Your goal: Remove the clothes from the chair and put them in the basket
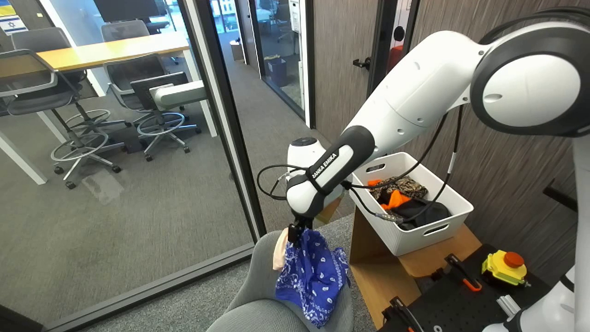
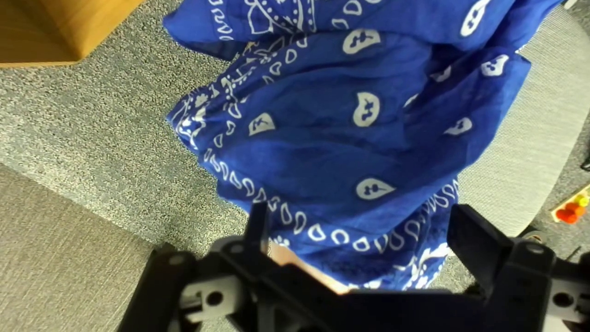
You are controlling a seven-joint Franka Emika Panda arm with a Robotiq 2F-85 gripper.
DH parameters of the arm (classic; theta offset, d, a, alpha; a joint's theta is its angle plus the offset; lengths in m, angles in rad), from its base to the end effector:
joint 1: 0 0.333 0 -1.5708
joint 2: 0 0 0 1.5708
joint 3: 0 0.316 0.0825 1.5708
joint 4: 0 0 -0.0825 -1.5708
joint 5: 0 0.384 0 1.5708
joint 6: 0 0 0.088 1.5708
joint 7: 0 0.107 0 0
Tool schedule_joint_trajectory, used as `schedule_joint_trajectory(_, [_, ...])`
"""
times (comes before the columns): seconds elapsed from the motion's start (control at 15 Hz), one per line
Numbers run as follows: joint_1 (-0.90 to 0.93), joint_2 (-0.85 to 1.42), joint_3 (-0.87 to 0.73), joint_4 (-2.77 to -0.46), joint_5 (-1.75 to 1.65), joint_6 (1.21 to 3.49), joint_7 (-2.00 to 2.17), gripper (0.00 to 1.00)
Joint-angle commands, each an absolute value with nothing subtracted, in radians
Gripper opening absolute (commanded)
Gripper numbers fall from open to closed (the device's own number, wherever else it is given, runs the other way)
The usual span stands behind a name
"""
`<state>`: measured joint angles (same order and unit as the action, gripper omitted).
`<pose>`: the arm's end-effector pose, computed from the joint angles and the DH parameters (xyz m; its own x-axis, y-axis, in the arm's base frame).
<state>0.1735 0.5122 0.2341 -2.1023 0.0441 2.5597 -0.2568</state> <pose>0.5280 0.2288 0.1737 0.8246 0.5655 -0.0113 0.5584 -0.8171 -0.1436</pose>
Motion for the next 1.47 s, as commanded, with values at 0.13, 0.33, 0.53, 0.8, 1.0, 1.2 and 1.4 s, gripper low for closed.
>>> schedule_joint_trajectory(0.13, [0.174, 0.527, 0.232, -2.078, 0.021, 2.566, -0.246, 1.00])
schedule_joint_trajectory(0.33, [0.175, 0.527, 0.231, -2.079, 0.020, 2.567, -0.245, 1.00])
schedule_joint_trajectory(0.53, [0.173, 0.525, 0.231, -2.080, 0.020, 2.567, -0.246, 1.00])
schedule_joint_trajectory(0.8, [0.172, 0.524, 0.230, -2.082, 0.021, 2.572, -0.247, 0.74])
schedule_joint_trajectory(1.0, [0.173, 0.523, 0.229, -2.083, 0.020, 2.574, -0.247, 0.50])
schedule_joint_trajectory(1.2, [0.172, 0.522, 0.228, -2.085, 0.020, 2.574, -0.247, 0.27])
schedule_joint_trajectory(1.4, [0.172, 0.521, 0.225, -2.084, 0.018, 2.575, -0.246, 0.11])
